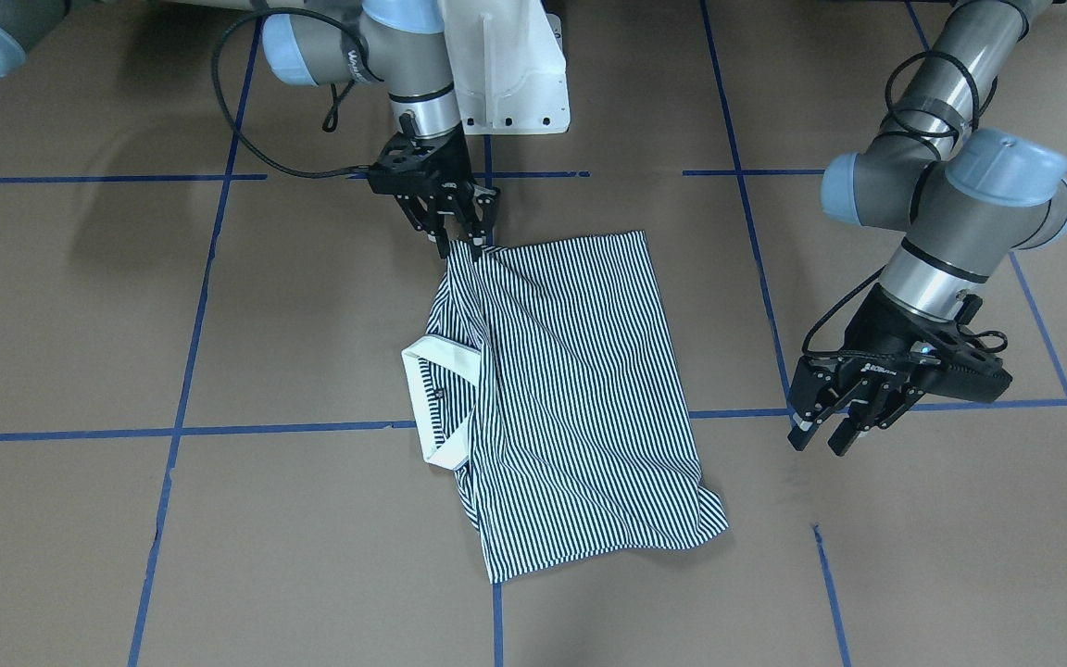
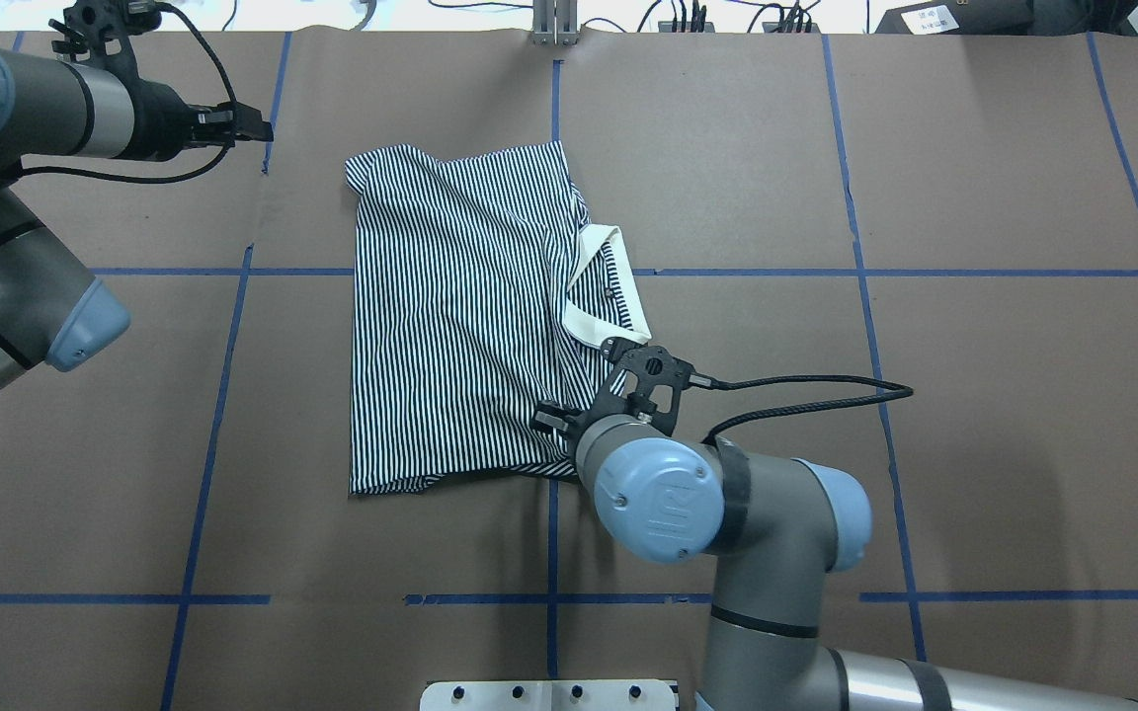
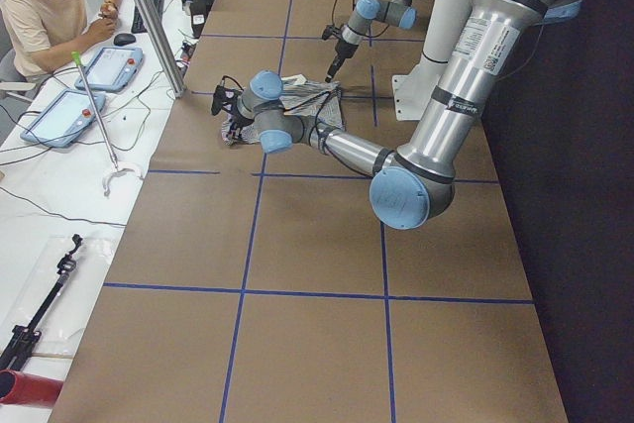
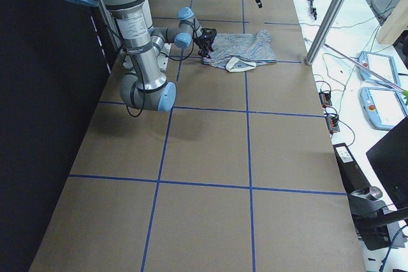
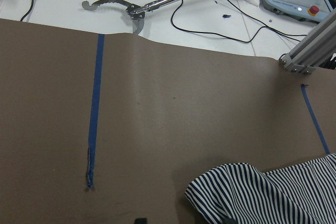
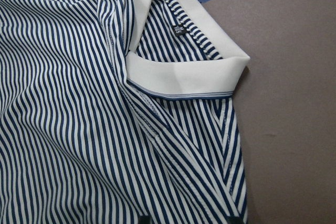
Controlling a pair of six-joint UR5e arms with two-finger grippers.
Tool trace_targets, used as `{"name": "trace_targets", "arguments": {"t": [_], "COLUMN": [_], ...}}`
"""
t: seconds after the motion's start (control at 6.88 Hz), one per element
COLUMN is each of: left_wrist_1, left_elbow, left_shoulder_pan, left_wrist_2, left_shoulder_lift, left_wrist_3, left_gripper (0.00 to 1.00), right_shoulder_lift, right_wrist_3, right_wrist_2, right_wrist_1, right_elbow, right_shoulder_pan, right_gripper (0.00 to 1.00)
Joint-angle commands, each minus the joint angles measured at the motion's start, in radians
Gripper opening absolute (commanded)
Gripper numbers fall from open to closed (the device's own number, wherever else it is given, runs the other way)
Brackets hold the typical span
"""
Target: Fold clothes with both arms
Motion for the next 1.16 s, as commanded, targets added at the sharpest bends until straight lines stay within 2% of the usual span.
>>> {"name": "trace_targets", "arguments": {"t": [0.0,0.15,0.58,1.02], "left_wrist_1": [0.0,0.0,0.0,0.0], "left_elbow": [-0.002,-0.002,0.0,-0.003], "left_shoulder_pan": [0.0,0.0,0.0,0.009], "left_wrist_2": [0.0,0.0,0.002,0.002], "left_shoulder_lift": [0.001,0.001,0.004,0.006], "left_wrist_3": [0.0,0.0,0.001,-0.054], "left_gripper": [0.58,0.58,0.58,0.58], "right_shoulder_lift": [0.015,-0.015,-0.003,0.03], "right_wrist_3": [0.002,0.002,0.057,0.065], "right_wrist_2": [0.038,0.059,0.096,0.125], "right_wrist_1": [-0.007,-0.008,-0.067,-0.065], "right_elbow": [-0.019,0.01,0.006,-0.04], "right_shoulder_pan": [0.01,0.01,0.004,0.03], "right_gripper": [0.71,0.71,0.72,0.7]}}
